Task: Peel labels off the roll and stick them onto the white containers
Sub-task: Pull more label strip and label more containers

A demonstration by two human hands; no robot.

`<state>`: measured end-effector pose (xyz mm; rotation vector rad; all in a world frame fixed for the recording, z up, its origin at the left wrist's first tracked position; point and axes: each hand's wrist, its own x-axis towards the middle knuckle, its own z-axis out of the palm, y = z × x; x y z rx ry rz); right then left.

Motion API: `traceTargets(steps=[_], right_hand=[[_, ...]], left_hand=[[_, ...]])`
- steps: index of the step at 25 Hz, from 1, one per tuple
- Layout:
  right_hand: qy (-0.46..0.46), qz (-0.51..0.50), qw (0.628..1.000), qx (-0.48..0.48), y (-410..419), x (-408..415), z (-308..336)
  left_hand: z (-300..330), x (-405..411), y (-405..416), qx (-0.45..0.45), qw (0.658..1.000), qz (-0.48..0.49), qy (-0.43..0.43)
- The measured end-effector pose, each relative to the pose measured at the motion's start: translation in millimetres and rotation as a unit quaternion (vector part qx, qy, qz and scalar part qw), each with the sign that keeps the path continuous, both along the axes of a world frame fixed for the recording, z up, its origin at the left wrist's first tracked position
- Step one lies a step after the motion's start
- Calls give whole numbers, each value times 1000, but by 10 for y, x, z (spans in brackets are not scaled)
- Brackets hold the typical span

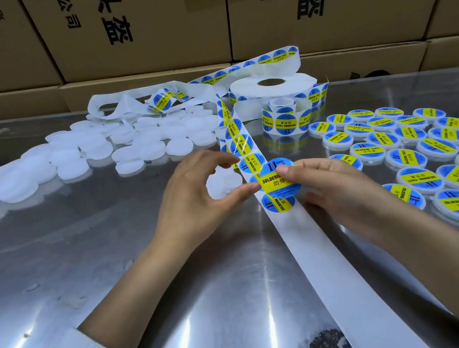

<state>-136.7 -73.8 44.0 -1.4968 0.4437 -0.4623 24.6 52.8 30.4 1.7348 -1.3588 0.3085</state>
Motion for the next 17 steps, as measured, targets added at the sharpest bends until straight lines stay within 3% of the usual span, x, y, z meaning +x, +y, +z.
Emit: traceTargets(steps=[5, 7, 12, 17], right_hand=[[4, -80, 997, -1, -20, 3, -9], [11, -90, 996, 5, -20, 15, -21], [4, -101, 995, 16, 3, 0, -18], [-22, -60, 998, 30, 57, 17, -7]], left_hand=[[-161, 217, -7, 185, 967, 171, 31], [-200, 279, 8, 198, 960, 194, 46], [-132, 210, 0, 95, 987, 133, 12], [-56, -43, -26, 51, 998, -14, 14]])
